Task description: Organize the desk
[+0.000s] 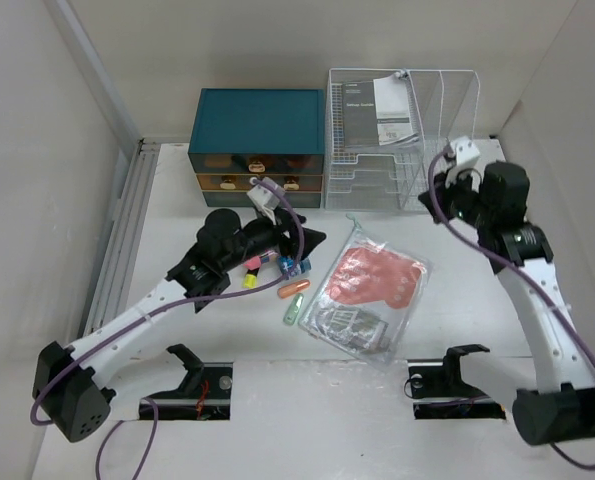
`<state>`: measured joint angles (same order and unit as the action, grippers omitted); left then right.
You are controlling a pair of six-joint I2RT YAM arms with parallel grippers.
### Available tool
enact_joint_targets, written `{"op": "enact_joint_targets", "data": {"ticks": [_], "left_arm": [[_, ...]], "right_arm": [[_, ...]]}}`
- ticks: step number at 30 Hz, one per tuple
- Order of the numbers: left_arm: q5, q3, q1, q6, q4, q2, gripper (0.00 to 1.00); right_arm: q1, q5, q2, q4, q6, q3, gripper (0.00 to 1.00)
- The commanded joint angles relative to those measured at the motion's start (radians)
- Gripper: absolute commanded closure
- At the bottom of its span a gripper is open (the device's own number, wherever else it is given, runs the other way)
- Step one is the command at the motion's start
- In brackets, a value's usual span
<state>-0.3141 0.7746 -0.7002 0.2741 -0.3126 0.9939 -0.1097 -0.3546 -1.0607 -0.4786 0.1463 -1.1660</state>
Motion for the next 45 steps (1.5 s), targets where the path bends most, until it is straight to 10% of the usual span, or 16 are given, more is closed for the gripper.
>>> {"op": "enact_joint_targets", "data": {"ticks": [1,3,4,8,14,45], "left_arm": [[-0.12,-0.009,-0.038,0.02,-0.056,0.077,0.4],[-0.155,-0.009,-0.079,0.02,-0.066,0.153,0.46],[-0.166,-0.009,-0.096,0.02,-0.066,0.178,0.52],[-0.166,-0.021,-0.171,0.031,-0.088,0.276,0.54],[-0.115,-0.021,-0.214,0.051,-0.098,0.396,0.53],[0.179,0.183,-0.173,0.0,0.079,0.773,0.53]], "right_arm": [[0.011,-0.177,0.085,-0.001,0.134,0.159,0.95],[0.011,-0.242,0.128,0.023,0.113,0.261,0.67],[0.011,-0.294,0.128,0.049,0.083,0.284,0.25],[0.06,-0.302,0.128,0.118,-0.078,0.328,0.0],[0.156,-0.238,-0.014,0.255,-0.366,0.41,0.0],[0.22,-0.001,-0.372,-0.006,-0.329,0.355,0.02]]}}
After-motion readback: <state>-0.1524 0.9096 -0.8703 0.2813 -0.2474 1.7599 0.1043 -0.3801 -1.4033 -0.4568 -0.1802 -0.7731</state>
